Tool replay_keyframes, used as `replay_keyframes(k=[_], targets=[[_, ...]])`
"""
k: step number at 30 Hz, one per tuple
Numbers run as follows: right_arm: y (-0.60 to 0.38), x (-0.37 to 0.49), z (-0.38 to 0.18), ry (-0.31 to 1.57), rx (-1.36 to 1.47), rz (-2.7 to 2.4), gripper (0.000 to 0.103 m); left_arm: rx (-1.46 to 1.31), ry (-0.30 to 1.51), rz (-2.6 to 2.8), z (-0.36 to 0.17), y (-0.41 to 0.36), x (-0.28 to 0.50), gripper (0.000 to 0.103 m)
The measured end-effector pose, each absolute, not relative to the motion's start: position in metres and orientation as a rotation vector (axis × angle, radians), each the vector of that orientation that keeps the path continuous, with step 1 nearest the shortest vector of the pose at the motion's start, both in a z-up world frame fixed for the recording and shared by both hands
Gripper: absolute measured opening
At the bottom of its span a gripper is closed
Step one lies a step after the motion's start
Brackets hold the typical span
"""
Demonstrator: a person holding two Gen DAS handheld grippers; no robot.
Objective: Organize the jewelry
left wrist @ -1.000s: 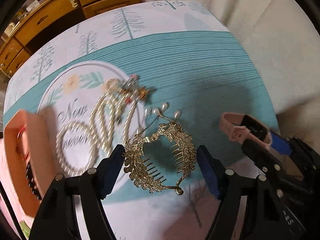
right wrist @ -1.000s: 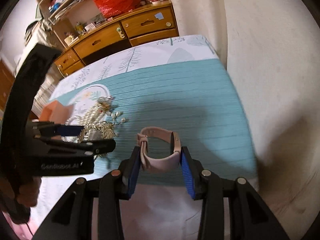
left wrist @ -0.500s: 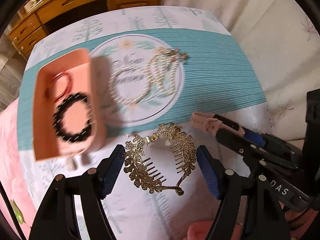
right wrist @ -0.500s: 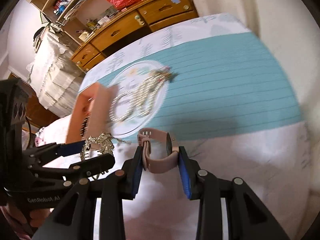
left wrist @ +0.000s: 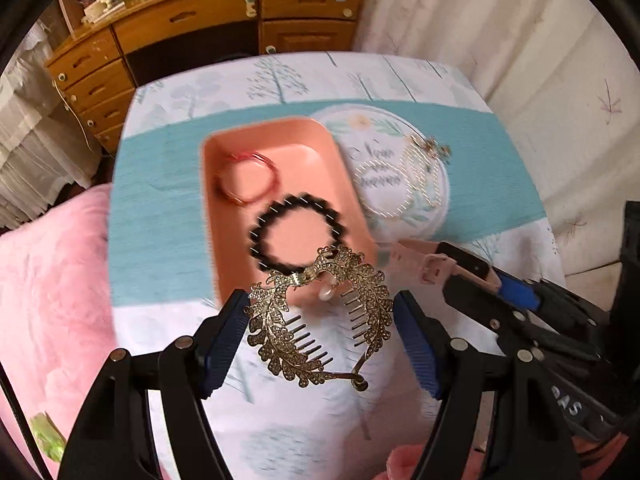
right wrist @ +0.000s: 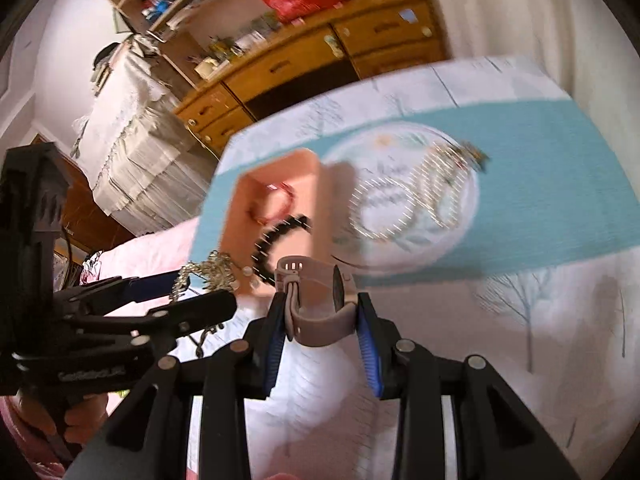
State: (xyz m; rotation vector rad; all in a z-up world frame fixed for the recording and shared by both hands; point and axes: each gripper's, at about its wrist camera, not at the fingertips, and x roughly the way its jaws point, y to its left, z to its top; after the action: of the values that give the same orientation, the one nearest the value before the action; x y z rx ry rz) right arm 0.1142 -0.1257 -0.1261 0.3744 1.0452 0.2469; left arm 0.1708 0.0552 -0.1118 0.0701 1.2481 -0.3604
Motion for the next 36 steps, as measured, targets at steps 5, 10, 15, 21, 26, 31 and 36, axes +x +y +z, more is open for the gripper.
replay_keyframes(k=[5, 10, 15, 21, 26, 31, 36], targets=[[-0.091, 0.124, -0.107, 0.975, 0.303, 0.235, 0.034, 0.032, 1.192, -0.362, -0.098, 0.082, 0.203, 0.072], [-0.067, 0.136, -0.097, 0.934, 0.285, 0.226, 0.035, 0.001, 1.117, -0.367, -0.08, 0.095, 0.235, 0.072], [-0.049, 0.144, -0.088, 0.902, 0.251, 0.207, 0.042, -0.006, 1.084, -0.381, -0.07, 0.094, 0.253, 0.073], [-0.041, 0.151, -0.099, 0.959, 0.185, 0.127, 0.064, -0.009, 1.182, -0.375, -0.089, 0.089, 0.254, 0.083], [-0.056, 0.143, -0.1, 0.969, 0.235, 0.141, 0.064, -0.007, 1.183, -0.376, -0.089, 0.085, 0.255, 0.083], [-0.078, 0.138, -0.104, 0.99, 0.254, 0.092, 0.065, -0.011, 1.197, -0.364, -0.094, 0.077, 0.249, 0.083], [-0.103, 0.129, -0.126, 1.094, 0.268, 0.058, 0.067, 0.004, 1.246, -0.391, -0.103, 0.057, 0.218, 0.083]])
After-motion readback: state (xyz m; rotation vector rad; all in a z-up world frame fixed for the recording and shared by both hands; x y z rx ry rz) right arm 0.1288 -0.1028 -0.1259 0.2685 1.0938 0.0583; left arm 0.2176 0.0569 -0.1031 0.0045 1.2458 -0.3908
